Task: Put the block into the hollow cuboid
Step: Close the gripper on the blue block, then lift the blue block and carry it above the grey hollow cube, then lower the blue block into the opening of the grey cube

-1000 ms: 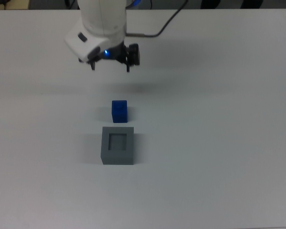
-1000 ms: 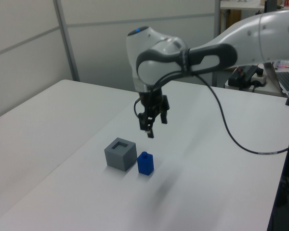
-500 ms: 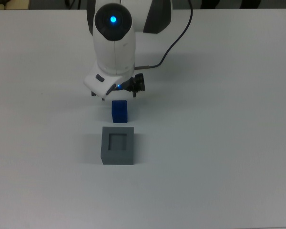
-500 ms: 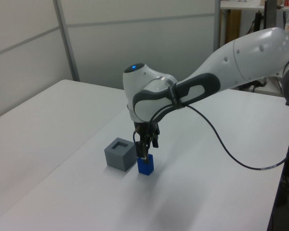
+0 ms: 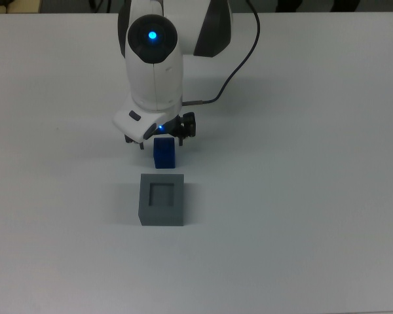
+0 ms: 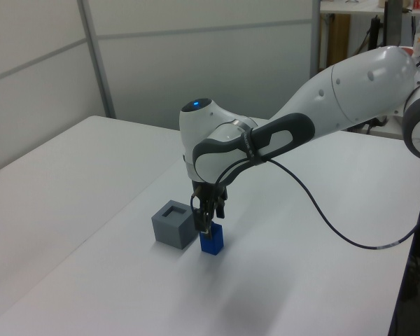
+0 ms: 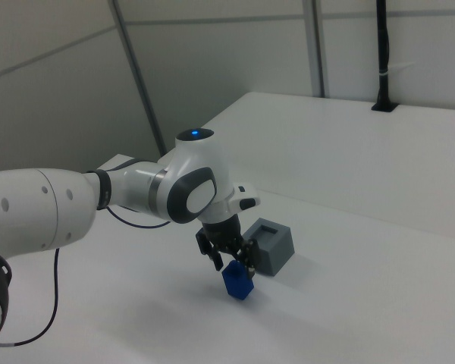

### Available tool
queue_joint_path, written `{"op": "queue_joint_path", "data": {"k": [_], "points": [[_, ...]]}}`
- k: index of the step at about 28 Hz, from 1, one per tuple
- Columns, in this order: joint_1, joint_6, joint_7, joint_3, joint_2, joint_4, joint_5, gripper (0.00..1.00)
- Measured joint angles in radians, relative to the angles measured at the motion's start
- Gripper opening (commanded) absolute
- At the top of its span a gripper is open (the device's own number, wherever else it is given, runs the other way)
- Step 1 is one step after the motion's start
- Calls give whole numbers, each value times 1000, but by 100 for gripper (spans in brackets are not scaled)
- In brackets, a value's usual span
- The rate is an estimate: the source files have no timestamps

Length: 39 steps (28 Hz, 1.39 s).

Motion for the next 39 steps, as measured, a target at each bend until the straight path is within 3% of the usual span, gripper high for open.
{"op": "queue_joint_path", "data": {"k": [5,6,10,18,26,39], "points": [[0,11,0,0,9,0,3,55],[0,11,0,0,10,0,3,45],[2,11,0,0,11,0,3,26],[1,-44,1,0,-10,34,13,26],[-8,-244,10,-2,-53,178,52,27],[-40,-185,106,-6,6,336,55,30]]}}
